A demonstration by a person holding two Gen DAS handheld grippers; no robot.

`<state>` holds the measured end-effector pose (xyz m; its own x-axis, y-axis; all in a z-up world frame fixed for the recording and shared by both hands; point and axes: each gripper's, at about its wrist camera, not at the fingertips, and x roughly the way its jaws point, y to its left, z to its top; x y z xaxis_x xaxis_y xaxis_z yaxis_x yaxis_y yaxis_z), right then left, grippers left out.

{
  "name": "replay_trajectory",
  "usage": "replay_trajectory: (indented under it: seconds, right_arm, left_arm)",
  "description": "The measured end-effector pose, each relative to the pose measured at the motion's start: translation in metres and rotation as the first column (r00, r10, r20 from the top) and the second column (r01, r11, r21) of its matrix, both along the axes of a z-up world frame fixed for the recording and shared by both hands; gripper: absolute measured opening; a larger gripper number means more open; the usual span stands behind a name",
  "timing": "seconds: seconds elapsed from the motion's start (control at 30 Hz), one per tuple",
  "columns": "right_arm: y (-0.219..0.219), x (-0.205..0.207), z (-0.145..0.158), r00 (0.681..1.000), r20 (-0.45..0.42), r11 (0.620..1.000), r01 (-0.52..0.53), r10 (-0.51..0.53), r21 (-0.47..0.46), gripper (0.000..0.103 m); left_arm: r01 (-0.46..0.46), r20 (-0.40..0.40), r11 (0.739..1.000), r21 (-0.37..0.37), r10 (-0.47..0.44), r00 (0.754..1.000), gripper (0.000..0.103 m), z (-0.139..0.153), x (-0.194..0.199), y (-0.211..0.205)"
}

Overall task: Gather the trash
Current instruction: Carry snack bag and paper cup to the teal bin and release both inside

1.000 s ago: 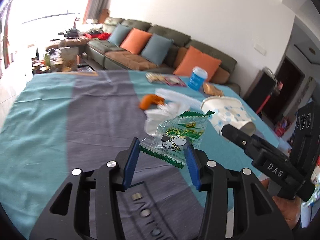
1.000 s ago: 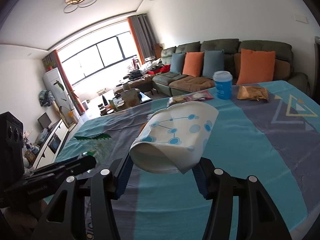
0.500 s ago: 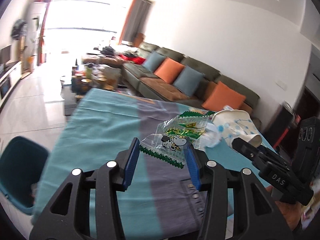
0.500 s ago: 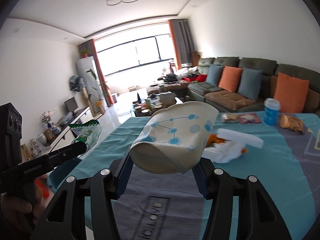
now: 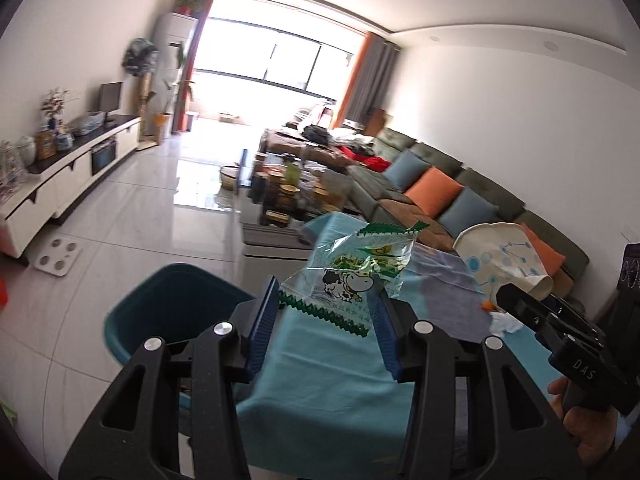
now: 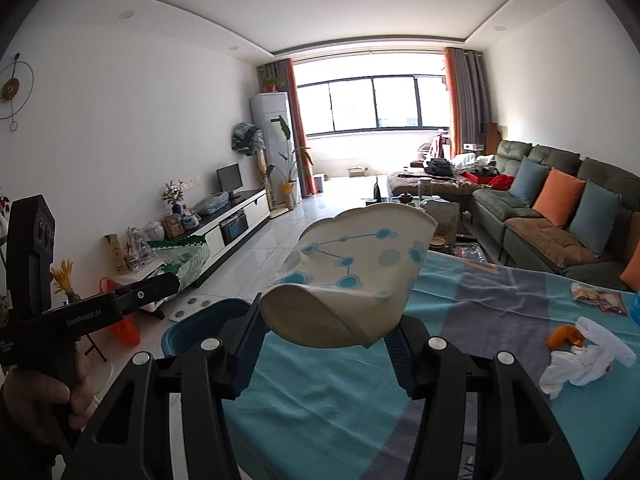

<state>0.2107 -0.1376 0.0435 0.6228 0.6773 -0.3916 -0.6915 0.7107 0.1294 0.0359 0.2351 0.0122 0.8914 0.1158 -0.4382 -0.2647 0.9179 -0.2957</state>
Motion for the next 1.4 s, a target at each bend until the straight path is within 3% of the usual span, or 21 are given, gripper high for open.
replay_trajectory:
  seconds: [0.3, 0.5, 0.97, 1.4]
  right_arm:
    - [0.078, 0.002, 0.001, 0.986, -0.009, 0.985, -0.168, 0.168, -0.029, 0.053]
    - [0.132, 0.02, -0.013, 0.961, -0.089, 0.959, -0.271, 0.263, -0.086, 0.053]
    - [0.209, 0.041, -0.076, 0.893, -0.305, 0.87, -0.413, 0.33, -0.269, 0.053]
    - [0.243, 0.046, -0.103, 0.864, -0.395, 0.81, -0.459, 0.312, -0.365, 0.053]
  left_arm:
    - [-0.153, -0.045, 0.988, -0.005, 0.153, 0.987, 0.045, -0.012, -0.042, 0.074]
    - [-0.197, -0.103, 0.979, -0.043, 0.192, 0.976, 0.045, -0.038, -0.047, 0.111]
    - [-0.281, -0.252, 0.957, -0.071, 0.255, 0.934, 0.045, -0.122, 0.029, 0.16]
    - [-0.302, -0.318, 0.95, -0.075, 0.264, 0.911, 0.046, -0.153, 0.054, 0.169]
